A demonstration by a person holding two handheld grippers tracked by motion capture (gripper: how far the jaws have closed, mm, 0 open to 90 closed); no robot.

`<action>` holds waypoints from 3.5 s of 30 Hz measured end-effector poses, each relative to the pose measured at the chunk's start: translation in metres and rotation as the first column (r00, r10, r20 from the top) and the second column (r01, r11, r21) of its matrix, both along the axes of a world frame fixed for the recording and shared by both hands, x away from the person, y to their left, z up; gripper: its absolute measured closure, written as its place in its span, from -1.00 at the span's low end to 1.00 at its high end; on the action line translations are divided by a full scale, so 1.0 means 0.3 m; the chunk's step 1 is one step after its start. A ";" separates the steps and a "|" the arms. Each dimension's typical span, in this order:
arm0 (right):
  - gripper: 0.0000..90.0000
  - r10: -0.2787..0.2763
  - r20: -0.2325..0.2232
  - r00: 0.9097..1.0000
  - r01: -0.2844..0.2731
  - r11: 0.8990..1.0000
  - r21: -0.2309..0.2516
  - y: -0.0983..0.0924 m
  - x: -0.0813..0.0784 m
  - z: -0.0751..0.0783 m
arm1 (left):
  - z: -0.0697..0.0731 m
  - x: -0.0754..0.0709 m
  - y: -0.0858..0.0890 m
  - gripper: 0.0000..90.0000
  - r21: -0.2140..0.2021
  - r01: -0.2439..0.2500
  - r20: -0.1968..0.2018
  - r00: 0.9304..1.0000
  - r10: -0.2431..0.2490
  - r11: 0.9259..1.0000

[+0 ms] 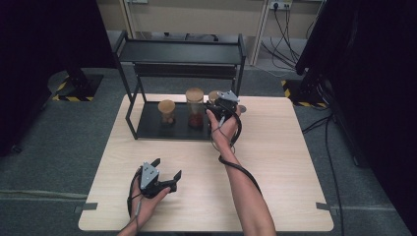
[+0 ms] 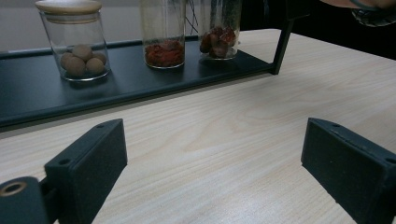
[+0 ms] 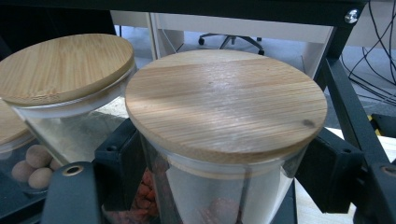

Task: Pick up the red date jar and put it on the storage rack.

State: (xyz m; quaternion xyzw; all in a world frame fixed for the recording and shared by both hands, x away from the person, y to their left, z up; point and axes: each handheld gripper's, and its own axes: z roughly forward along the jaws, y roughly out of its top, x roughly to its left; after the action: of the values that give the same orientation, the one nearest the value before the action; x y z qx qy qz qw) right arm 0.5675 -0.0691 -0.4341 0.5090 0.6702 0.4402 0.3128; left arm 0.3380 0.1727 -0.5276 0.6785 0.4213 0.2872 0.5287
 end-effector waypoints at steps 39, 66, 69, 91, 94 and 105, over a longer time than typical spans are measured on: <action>-0.44 -0.029 0.013 0.999 0.030 0.999 -0.031 0.007 0.027 -0.027 | 0.000 -0.002 -0.005 -0.86 -0.001 0.003 0.001 1.000 -0.003 1.000; -0.81 0.006 -0.019 1.000 -0.006 0.999 0.032 0.001 -0.004 -0.015 | 0.000 -0.002 -0.006 -0.86 -0.002 0.004 0.000 1.000 -0.004 1.000; -0.83 0.011 -0.029 1.000 -0.010 0.999 0.035 0.000 -0.012 -0.017 | 0.000 -0.002 -0.006 -0.86 -0.002 0.003 -0.001 1.000 -0.003 1.000; -0.87 0.031 -0.028 0.999 -0.030 0.999 0.019 -0.006 -0.079 -0.012 | 0.000 -0.002 -0.005 -0.86 0.000 0.001 -0.003 1.000 -0.001 1.000; -0.87 0.039 -0.029 0.999 -0.038 0.999 0.022 -0.005 -0.092 -0.016 | 0.000 -0.002 -0.004 -0.86 -0.002 0.000 -0.003 1.000 0.000 1.000; -0.88 0.072 -0.016 0.997 -0.072 0.997 0.006 -0.014 -0.137 -0.013 | 0.000 -0.002 -0.004 -0.86 -0.002 0.000 -0.003 1.000 0.000 1.000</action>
State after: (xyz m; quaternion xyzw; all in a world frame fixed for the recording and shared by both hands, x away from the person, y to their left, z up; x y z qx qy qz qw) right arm 0.5263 -0.0732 -0.4379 0.4889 0.6893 0.4492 0.2900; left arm 0.3375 0.1715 -0.5276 0.6784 0.4226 0.2859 0.5287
